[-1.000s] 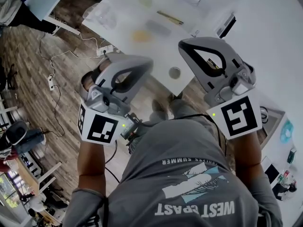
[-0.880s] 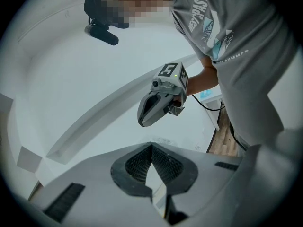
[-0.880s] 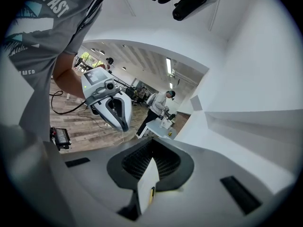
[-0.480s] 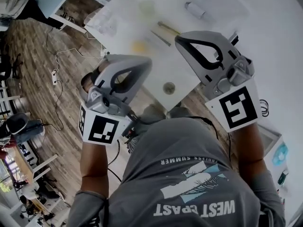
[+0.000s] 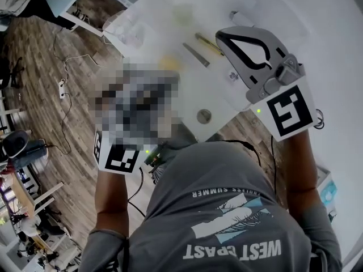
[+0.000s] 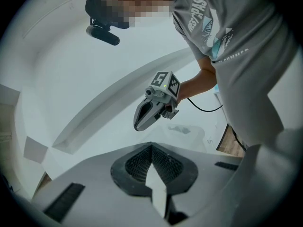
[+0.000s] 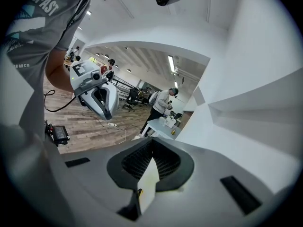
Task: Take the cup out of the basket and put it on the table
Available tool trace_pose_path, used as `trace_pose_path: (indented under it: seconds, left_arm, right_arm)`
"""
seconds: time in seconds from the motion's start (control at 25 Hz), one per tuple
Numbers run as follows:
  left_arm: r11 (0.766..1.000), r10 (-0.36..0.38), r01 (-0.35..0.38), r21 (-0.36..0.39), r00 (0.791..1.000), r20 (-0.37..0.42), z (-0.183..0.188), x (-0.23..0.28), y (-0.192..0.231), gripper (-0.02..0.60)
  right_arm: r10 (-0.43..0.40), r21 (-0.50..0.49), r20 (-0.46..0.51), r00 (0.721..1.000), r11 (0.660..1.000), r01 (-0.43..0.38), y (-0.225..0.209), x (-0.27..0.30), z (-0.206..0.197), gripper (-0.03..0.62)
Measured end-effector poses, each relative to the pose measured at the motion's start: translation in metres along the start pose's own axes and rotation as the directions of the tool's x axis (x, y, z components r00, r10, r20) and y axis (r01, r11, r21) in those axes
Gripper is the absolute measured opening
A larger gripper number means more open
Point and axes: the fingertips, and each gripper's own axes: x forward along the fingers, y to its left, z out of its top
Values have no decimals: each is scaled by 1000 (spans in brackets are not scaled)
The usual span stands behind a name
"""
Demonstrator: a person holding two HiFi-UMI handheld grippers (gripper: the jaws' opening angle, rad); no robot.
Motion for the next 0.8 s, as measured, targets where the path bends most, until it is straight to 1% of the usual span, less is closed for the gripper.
trace_pose_path:
  seconds: [0.16, 0.28, 0.44, 0.52, 0.6, 0.8]
  left_arm:
    - [1000, -5, 6, -21, 1000, 17, -23, 6, 16, 8]
    - [999, -1, 2, -41, 999, 34, -42, 15, 29, 8]
    - [998, -2, 4, -59, 999, 41, -63, 22, 45, 8]
    - [997, -5, 8, -73, 999, 39, -73, 23, 50, 8]
    - [996, -10, 13, -87, 999, 35, -84, 23, 53, 8]
    - [993, -16, 19, -120, 1000, 25, -108, 24, 59, 8]
  right_arm:
    - [3, 20, -53, 999, 1000, -2, -16, 29, -15, 11]
    - [19, 32, -95, 995, 999, -16, -28, 57, -35, 11]
    - [68, 64, -167, 984, 996, -58, -38, 100, -66, 11]
    - [111, 83, -207, 972, 992, -96, -37, 123, -82, 18]
    - [157, 98, -246, 956, 986, -136, -33, 146, -101, 58]
    - [245, 119, -332, 911, 969, -217, -26, 198, -148, 87]
